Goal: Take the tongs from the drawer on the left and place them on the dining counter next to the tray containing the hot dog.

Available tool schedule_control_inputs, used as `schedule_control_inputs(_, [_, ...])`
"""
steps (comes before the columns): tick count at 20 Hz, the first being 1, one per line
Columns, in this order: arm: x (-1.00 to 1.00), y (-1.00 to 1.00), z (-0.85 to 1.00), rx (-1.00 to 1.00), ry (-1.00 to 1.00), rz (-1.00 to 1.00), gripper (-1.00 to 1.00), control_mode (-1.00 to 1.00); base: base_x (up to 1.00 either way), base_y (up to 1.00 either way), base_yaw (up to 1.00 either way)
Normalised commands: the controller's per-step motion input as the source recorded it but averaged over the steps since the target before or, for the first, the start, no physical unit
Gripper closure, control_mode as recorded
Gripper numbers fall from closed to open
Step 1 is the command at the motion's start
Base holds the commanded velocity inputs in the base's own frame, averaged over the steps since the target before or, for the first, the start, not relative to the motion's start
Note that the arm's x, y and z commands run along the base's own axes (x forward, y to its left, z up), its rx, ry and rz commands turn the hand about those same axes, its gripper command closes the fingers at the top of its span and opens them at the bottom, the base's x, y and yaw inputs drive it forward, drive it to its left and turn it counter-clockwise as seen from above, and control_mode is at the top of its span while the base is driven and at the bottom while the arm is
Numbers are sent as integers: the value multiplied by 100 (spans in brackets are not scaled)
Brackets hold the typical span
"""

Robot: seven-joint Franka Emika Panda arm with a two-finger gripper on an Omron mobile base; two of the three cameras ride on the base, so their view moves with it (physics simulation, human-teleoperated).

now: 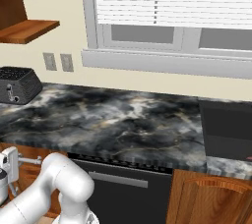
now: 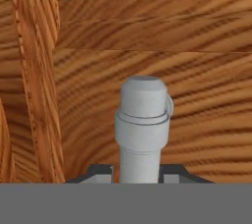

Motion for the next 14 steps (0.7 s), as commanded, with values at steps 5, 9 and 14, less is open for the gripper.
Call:
schedule_control_inputs(5, [0, 0, 0, 0, 0, 0, 100, -100, 0, 0, 0])
schedule_control_inputs(9, [0, 0, 0, 0, 0, 0, 100, -100, 0, 0, 0])
schedule_control_inputs(14, [0, 0, 0, 0, 0, 0, 100, -100, 0, 0, 0])
